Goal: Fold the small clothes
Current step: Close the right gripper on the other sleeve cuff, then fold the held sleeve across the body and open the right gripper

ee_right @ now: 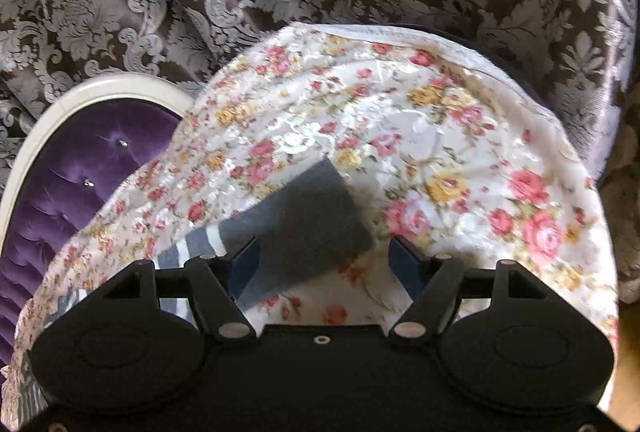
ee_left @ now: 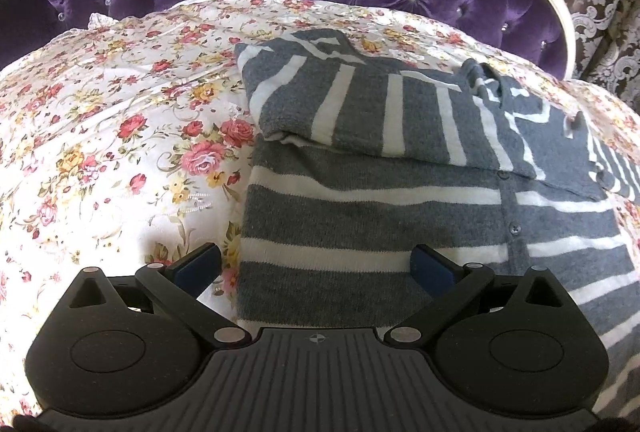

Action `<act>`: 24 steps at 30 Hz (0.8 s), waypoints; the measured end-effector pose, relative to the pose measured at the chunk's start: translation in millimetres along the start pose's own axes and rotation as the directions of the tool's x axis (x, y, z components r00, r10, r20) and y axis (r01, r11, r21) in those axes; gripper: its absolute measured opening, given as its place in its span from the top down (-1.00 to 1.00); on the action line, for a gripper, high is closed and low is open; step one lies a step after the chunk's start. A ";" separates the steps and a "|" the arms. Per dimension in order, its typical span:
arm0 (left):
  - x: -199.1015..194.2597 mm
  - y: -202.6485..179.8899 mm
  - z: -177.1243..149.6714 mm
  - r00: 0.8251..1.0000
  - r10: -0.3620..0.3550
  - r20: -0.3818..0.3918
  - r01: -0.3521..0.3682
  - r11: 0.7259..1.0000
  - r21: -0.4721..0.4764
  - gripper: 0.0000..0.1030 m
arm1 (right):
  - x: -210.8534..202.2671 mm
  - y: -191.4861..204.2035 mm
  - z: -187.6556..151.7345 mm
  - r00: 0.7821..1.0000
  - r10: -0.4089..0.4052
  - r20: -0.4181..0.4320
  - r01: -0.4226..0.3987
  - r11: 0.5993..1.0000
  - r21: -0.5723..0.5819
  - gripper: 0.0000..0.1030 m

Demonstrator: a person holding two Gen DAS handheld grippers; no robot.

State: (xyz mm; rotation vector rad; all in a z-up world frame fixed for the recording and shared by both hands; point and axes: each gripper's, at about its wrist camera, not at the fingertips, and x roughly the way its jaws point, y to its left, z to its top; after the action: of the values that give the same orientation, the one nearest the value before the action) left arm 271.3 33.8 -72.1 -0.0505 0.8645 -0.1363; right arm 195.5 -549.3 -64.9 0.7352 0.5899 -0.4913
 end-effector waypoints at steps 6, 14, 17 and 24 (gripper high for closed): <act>1.1 0.0 2.5 1.000 -0.007 -0.007 0.007 1.000 -0.002 -0.98 | 13.5 -6.2 8.9 1.000 -0.031 0.002 0.031 0.997 0.067 0.60; -4.3 12.2 13.4 0.996 -0.085 -0.027 0.083 0.995 -0.057 -0.97 | -17.8 53.4 25.2 0.998 0.014 0.069 -0.005 0.992 -0.129 0.67; -10.4 20.3 16.5 0.995 -0.099 -0.010 0.098 0.990 -0.106 -0.97 | -41.9 104.5 33.1 0.991 0.097 0.087 -0.072 0.964 -0.256 0.67; -24.1 32.8 22.7 0.995 -0.092 0.029 0.095 0.987 -0.130 -0.97 | -85.2 241.9 3.3 0.938 0.347 -0.011 -0.308 0.818 -0.486 0.67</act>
State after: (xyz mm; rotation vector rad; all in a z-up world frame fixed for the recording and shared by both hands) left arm 276.3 69.4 -42.4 -0.2160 0.8479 -0.1663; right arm 279.6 -378.2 106.7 0.3226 0.4707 -0.0384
